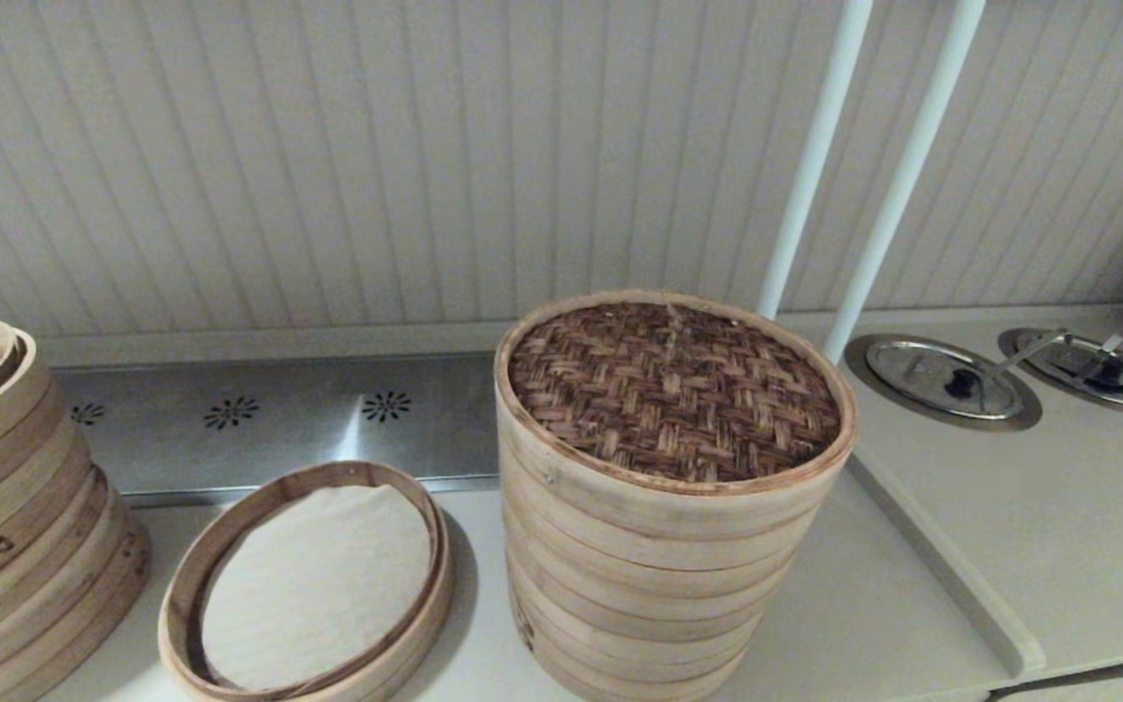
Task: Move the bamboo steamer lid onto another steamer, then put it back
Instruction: Pick up the steamer
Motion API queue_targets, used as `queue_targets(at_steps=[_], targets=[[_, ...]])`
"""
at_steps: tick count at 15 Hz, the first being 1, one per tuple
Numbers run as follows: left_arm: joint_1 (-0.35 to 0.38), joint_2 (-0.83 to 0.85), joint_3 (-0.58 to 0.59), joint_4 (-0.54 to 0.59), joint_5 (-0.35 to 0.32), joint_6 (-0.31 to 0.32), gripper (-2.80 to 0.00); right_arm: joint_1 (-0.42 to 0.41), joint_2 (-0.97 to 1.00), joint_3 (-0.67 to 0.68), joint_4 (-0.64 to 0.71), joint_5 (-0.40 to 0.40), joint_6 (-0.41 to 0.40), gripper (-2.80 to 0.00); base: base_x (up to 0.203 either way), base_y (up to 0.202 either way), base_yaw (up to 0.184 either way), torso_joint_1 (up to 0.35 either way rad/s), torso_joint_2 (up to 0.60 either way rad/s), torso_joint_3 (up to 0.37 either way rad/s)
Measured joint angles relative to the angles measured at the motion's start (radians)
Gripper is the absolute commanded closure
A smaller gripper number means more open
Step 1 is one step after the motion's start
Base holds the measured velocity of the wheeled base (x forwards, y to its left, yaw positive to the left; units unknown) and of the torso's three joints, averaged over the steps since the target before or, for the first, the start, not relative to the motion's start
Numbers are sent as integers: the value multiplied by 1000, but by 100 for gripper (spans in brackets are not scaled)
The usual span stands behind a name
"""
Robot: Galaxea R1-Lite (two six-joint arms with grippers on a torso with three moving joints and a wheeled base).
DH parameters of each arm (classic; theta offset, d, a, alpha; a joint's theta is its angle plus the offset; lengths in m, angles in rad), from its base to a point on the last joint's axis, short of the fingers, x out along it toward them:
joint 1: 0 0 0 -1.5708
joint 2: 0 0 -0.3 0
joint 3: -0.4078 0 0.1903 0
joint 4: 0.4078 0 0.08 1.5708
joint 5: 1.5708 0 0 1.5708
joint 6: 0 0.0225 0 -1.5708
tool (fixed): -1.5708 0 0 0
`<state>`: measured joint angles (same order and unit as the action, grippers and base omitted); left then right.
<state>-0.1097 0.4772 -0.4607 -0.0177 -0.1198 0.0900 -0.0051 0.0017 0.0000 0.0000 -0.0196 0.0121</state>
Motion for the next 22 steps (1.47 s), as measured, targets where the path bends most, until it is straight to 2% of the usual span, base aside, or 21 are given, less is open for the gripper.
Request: queue_targets(at_steps=[3, 5, 8, 11, 14, 15, 18, 22], targets=[[-76, 235, -223, 0, -35, -37, 0, 2, 0, 0, 0, 0, 0, 0, 0, 0, 0, 0, 0, 0], [-164, 394, -383, 5, -35, -66, 0, 2, 0, 0, 0, 0, 0, 0, 0, 0, 0, 0, 0, 0], [-342, 597, -553, 10, 15, -89, 0, 1, 0, 0, 0, 0, 0, 0, 0, 0, 0, 0, 0, 0], [-531, 756, -672, 19, 88, -97, 0, 1, 0, 0, 0, 0, 0, 0, 0, 0, 0, 0, 0, 0], [-653, 892, -765, 25, 146, -109, 0, 1, 0, 0, 0, 0, 0, 0, 0, 0, 0, 0, 0, 0], [-681, 930, -791, 26, 164, -120, -280, 1, 0, 0, 0, 0, 0, 0, 0, 0, 0, 0, 0, 0], [-752, 1025, -849, 26, 205, -129, -280, 1, 0, 0, 0, 0, 0, 0, 0, 0, 0, 0, 0, 0], [-793, 1112, -897, 18, 199, -134, -280, 1, 0, 0, 0, 0, 0, 0, 0, 0, 0, 0, 0, 0]])
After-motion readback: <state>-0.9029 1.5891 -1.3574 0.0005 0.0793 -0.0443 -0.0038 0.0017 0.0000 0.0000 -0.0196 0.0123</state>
